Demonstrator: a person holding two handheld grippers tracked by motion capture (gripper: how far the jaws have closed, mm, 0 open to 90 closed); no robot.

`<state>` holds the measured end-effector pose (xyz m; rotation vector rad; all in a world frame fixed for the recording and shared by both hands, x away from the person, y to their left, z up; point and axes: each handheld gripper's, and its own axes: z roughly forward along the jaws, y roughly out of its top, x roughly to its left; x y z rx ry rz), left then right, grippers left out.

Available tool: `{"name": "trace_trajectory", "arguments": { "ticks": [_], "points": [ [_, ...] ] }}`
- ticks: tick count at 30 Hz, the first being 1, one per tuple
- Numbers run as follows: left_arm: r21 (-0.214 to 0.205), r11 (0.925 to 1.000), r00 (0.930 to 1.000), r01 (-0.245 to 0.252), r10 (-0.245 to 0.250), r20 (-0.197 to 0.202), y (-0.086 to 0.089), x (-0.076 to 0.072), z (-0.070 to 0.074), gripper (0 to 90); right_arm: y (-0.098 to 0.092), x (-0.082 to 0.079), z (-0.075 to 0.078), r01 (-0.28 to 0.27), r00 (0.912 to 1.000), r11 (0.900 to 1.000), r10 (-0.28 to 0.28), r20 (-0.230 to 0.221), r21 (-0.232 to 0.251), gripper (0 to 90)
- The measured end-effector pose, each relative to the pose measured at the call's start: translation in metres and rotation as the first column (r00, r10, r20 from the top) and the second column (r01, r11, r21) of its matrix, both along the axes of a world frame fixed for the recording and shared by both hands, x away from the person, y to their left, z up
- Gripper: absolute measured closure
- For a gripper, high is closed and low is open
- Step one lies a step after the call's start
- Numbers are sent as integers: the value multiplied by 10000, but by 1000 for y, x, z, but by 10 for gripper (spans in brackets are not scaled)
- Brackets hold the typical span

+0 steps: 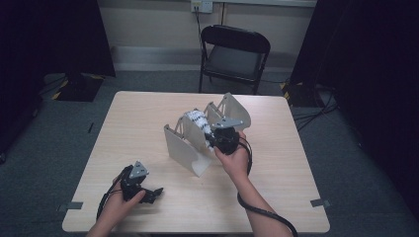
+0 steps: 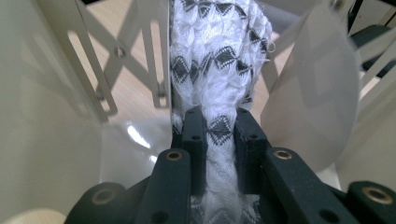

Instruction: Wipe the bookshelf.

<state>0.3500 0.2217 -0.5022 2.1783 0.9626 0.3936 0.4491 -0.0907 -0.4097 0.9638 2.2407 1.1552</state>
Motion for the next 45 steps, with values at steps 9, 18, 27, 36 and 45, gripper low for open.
{"name": "trace_trajectory", "arguments": {
  "ticks": [9, 18, 27, 36, 45],
  "points": [
    [-3, 10000, 10000, -4, 4, 1, 0, 0, 0, 0, -1, -1, -36, -108, 9982, 9989, 81, -601, -457, 775],
    [-6, 10000, 10000, -6, 6, 2, 0, 0, 0, 0, -2, -5, -65, -218, 9937, 9956, 115, -1117, -916, 774],
    [2, 10000, 10000, -1, 1, 2, 0, 0, 0, 0, -8, -6, -68, 2, 9926, 9974, -90, -1210, -719, 675],
    [4, 10000, 10000, 1, -1, -1, 0, 0, 0, 0, -1, 1, -59, 275, 9935, 9993, -301, -1100, -250, 496],
    [0, 10000, 10000, -1, 1, 0, 0, 0, 0, 0, 2, 2, -72, 418, 9884, 9936, -565, -1409, -1054, 782]
  ]
}}
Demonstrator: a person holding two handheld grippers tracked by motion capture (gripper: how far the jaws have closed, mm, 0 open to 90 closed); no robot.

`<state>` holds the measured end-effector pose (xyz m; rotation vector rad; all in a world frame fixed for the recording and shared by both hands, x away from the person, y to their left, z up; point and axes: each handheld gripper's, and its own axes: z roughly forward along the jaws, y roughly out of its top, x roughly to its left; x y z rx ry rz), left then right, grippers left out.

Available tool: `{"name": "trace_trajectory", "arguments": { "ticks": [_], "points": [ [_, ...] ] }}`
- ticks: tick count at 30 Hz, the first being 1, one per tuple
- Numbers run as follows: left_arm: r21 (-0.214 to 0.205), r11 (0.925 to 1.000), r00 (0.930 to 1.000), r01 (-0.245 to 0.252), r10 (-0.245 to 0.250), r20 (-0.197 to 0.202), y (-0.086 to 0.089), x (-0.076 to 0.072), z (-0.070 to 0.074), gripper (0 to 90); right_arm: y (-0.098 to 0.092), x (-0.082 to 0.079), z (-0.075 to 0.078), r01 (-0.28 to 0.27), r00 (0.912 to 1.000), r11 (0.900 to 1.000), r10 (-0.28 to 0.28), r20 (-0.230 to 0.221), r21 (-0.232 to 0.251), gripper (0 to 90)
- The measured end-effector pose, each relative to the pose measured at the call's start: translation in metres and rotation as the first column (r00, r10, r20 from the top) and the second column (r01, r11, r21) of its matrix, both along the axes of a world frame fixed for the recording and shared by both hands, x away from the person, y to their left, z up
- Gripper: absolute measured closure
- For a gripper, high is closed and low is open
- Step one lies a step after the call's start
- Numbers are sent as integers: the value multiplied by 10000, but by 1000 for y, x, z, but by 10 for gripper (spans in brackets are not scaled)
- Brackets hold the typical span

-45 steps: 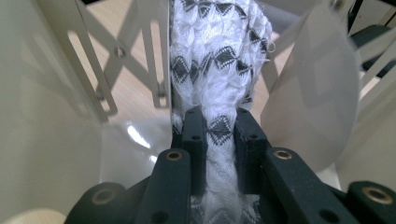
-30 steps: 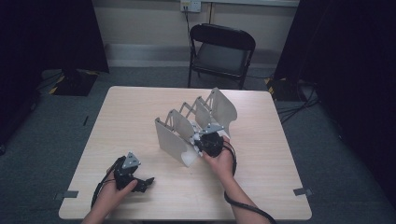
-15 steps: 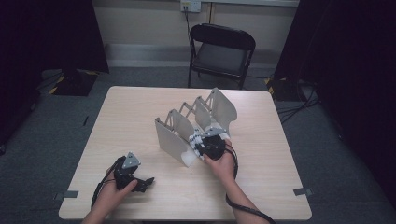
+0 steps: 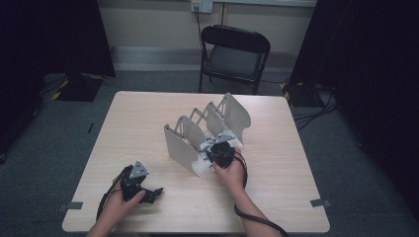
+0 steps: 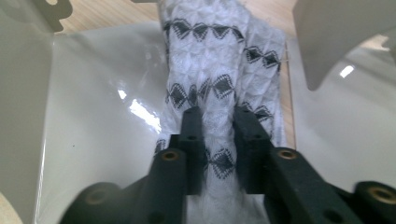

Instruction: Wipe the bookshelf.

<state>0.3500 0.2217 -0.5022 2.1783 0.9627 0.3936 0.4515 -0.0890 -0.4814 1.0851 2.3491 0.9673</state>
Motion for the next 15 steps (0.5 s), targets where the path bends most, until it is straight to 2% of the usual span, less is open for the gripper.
{"name": "trace_trajectory", "arguments": {
  "ticks": [2, 8, 13, 15],
  "points": [
    [-5, 10000, 10000, -4, 4, 0, 0, 0, 0, 0, -2, 0, 6, 76, 9999, 9999, -77, 81, 121, 795],
    [1, 10000, 10000, 1, -1, -2, 0, 0, 0, 0, -10, 1, 47, 239, 9961, 9968, -303, 827, 764, 802],
    [1, 10000, 10000, 2, -2, 1, 0, 0, 0, 0, -3, 5, 82, -44, 9850, 9918, -177, 1717, 1276, 801],
    [3, 10000, 10000, 2, -2, 0, 0, 0, 0, 0, 3, 7, 88, -291, 9850, 9909, 62, 1723, 1313, 802]
  ]
}}
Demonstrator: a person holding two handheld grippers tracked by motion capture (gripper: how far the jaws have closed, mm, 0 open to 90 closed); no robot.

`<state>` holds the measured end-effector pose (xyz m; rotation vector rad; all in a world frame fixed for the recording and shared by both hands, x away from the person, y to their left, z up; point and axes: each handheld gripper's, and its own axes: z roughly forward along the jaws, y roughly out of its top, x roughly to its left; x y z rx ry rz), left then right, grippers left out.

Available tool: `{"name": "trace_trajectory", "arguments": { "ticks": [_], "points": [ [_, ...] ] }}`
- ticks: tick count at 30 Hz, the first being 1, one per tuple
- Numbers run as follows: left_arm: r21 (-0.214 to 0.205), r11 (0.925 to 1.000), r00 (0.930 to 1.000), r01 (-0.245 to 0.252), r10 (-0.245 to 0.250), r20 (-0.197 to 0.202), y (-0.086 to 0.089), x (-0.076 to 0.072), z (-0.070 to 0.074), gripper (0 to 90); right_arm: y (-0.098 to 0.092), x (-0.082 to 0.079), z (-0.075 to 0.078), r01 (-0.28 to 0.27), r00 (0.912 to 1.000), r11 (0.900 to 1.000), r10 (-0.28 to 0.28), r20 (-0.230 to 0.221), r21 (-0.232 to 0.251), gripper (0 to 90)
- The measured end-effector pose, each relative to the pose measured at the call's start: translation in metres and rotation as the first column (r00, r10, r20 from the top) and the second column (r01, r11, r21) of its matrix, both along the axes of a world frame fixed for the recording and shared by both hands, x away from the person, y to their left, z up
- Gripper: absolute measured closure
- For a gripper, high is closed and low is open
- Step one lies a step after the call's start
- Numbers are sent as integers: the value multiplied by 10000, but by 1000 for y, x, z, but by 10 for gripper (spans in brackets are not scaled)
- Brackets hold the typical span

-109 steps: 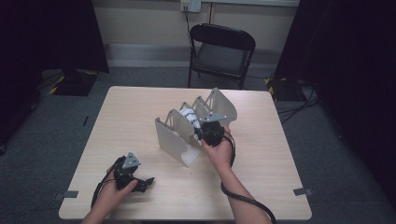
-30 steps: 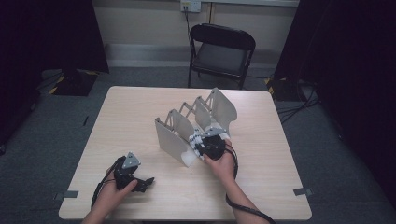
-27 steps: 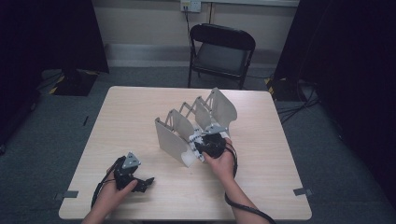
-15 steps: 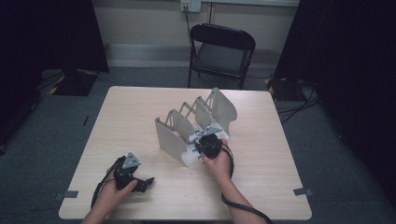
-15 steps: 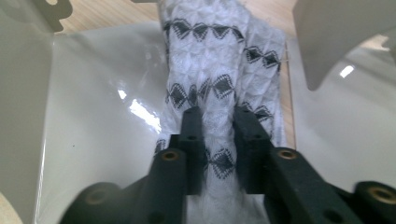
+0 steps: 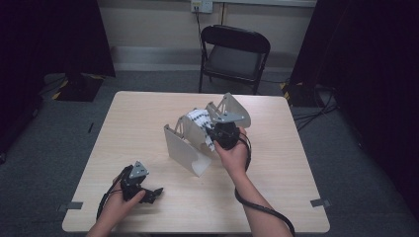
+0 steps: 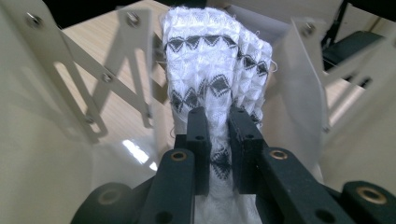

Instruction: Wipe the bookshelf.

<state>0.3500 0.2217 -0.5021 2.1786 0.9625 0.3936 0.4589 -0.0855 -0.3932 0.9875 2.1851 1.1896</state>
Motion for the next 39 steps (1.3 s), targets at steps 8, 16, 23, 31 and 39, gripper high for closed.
{"name": "trace_trajectory", "arguments": {
  "ticks": [8, 16, 23, 31, 39],
  "points": [
    [-1, 10000, 10000, 2, -2, 0, 0, 0, 0, 0, 3, -1, -26, -309, 9977, 9992, 294, -607, -240, 803],
    [-4, 10000, 10000, -4, 4, 0, 0, 0, 0, 0, -7, -7, -65, -392, 9899, 9976, 309, -1386, -579, 803],
    [-9, 10000, 10000, -8, 8, 3, 0, 0, 0, 0, -9, -9, -83, -486, 9837, 9959, 345, -1762, -764, 761],
    [0, 10000, 10000, -3, 3, 2, 0, 0, 0, 0, -20, -17, -76, -60, 9857, 9996, 12, -1687, -278, 510],
    [-3, 10000, 10000, -4, 4, 2, 0, 0, 0, 0, -27, -18, -92, -67, 9747, 9978, -83, -2232, -666, 777]
  ]
}}
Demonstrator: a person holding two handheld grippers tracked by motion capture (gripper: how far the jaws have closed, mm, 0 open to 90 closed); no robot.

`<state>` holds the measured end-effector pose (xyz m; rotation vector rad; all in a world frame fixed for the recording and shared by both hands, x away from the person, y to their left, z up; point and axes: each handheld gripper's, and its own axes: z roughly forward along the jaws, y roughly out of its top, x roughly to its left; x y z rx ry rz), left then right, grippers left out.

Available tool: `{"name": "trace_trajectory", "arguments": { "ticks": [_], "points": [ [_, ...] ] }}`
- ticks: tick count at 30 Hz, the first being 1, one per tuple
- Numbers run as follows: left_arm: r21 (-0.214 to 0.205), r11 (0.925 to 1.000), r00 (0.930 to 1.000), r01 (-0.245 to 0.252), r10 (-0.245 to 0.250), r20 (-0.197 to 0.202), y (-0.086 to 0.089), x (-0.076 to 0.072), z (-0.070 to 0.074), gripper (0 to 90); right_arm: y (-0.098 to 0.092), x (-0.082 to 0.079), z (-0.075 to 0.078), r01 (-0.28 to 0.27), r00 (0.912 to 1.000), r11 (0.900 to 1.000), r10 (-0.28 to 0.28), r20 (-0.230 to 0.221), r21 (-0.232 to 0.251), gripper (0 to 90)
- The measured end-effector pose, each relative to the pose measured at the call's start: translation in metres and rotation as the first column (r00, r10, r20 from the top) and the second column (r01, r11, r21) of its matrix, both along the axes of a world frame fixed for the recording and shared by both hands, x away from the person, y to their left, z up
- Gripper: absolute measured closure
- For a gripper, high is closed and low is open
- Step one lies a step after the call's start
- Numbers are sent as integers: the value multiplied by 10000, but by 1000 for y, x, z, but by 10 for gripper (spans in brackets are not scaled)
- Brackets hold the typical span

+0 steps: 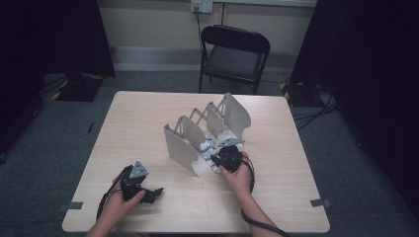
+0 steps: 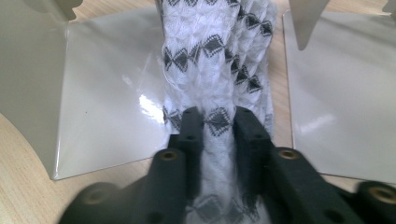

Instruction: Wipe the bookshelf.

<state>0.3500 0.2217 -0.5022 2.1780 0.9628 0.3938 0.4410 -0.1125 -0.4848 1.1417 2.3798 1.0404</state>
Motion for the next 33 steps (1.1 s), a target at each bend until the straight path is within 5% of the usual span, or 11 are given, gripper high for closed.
{"name": "trace_trajectory", "arguments": {
  "ticks": [9, 16, 33],
  "points": [
    [7, 10000, 10000, 4, -4, -1, 0, 0, 0, 0, -6, 0, 48, -82, 9947, 9983, 23, 1029, 573, 796],
    [5, 10000, 10000, 4, -4, -1, 0, 0, 0, 0, 5, 4, 87, -780, 9825, 9939, 634, 1749, 779, 797],
    [6, 10000, 10000, 5, -5, 1, 0, 0, 0, 0, 10, 2, 8, -1124, 9935, 9937, 1123, 193, 14, 795]
  ]
}}
